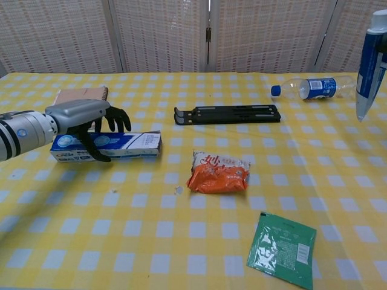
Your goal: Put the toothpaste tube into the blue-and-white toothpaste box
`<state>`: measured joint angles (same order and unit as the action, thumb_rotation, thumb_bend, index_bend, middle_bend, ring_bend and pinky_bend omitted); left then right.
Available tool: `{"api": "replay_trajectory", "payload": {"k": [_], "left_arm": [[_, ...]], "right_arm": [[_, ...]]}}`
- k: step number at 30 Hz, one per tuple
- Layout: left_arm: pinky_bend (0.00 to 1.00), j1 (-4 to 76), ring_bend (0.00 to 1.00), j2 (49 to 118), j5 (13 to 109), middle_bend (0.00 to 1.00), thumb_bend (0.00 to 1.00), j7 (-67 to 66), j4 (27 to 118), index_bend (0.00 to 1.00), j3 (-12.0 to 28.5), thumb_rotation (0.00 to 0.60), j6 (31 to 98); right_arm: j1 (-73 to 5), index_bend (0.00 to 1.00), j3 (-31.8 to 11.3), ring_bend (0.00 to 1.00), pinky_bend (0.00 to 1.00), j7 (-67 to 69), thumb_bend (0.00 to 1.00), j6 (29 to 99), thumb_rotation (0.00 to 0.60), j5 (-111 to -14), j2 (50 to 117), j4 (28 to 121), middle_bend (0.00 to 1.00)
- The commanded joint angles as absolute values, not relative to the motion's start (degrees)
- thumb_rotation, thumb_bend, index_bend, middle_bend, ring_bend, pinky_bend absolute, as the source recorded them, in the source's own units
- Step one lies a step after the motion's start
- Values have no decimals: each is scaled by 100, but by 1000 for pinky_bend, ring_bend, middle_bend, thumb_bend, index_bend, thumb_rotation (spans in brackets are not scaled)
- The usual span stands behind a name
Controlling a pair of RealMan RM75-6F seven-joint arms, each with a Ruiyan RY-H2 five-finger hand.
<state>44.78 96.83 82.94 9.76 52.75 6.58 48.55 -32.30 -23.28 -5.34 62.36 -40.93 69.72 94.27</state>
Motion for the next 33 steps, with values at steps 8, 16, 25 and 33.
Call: {"api": "replay_trajectory", "payload": {"k": [8, 16, 25, 33], "left_arm": [[660, 4455, 493, 9852, 8294, 543, 147, 1215, 4985, 483, 632, 600, 5080], [661, 4253, 493, 9589, 8272, 544, 146, 1639, 5442, 483, 653, 600, 5428], [661, 3987, 493, 8877, 8258, 544, 148, 3047, 6686, 476, 848, 600, 5859], [661, 3828, 487, 8539, 8396, 544, 149, 3711, 7505, 467, 950, 600, 6300]], "right_arm": [[-3202, 778, -2313, 663, 792, -490, 400, 6261, 600, -4159, 6909, 9505, 619], [-3137, 778, -2372, 662, 792, -242, 400, 6241, 600, -4295, 6804, 9728, 619], [-3091, 778, -2588, 663, 792, 173, 400, 6001, 600, -4253, 6427, 10334, 619], [-3103, 778, -3009, 663, 792, 597, 400, 6323, 600, -4310, 6292, 11065, 619]]}}
